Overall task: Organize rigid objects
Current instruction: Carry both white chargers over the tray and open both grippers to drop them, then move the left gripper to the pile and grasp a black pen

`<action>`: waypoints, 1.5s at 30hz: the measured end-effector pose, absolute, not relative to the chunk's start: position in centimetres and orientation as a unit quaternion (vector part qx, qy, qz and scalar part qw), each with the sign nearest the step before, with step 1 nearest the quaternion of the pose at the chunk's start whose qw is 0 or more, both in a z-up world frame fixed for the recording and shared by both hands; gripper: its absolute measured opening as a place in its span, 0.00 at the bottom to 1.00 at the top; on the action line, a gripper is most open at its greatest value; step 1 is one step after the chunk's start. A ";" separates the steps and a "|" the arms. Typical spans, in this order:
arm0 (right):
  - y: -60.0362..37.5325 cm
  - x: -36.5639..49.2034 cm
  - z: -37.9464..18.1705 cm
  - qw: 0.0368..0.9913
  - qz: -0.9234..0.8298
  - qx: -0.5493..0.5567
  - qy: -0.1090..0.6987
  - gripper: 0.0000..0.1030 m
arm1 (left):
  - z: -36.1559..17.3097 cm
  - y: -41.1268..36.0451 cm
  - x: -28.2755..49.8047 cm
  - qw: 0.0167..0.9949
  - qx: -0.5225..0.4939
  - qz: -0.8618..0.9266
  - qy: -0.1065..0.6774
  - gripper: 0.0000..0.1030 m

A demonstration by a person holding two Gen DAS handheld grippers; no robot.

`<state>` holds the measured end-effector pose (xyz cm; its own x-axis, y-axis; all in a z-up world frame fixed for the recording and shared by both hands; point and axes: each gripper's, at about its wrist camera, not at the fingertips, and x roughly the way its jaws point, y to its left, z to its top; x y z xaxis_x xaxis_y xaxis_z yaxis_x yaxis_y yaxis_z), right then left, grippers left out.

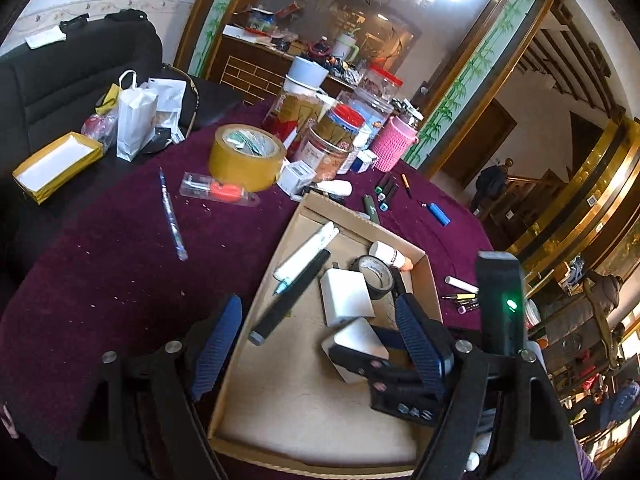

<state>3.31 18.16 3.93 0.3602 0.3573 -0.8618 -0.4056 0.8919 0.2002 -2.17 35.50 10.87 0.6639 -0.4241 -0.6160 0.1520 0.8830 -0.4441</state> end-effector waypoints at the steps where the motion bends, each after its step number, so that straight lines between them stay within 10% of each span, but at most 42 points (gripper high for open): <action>1: 18.5 3.7 3.9 0.824 0.232 -0.021 0.517 0.51 | 10.9 35.7 -2.2 0.894 -0.183 -0.161 0.376 0.76; 12: 18.7 5.0 4.0 0.821 0.237 0.003 0.519 0.52 | 11.2 36.0 -2.7 0.898 -0.188 -0.147 0.369 0.82; 23: 6.0 -2.9 10.8 0.936 0.125 0.055 0.326 0.69 | 10.7 31.0 -4.0 0.881 -0.170 -0.249 0.364 0.83; 26: 1.7 -6.1 12.7 0.968 0.035 0.078 0.237 0.96 | 10.6 28.1 -4.1 0.875 -0.150 -0.273 0.369 0.83; 29: -2.4 -8.1 13.1 0.980 -0.038 0.107 0.166 1.00 | 10.9 24.9 -4.7 0.874 -0.120 -0.292 0.369 0.83; 45: -18.9 -4.4 7.8 0.933 -0.170 0.165 0.272 1.00 | 10.1 12.5 -7.6 0.850 0.014 -0.343 0.399 0.83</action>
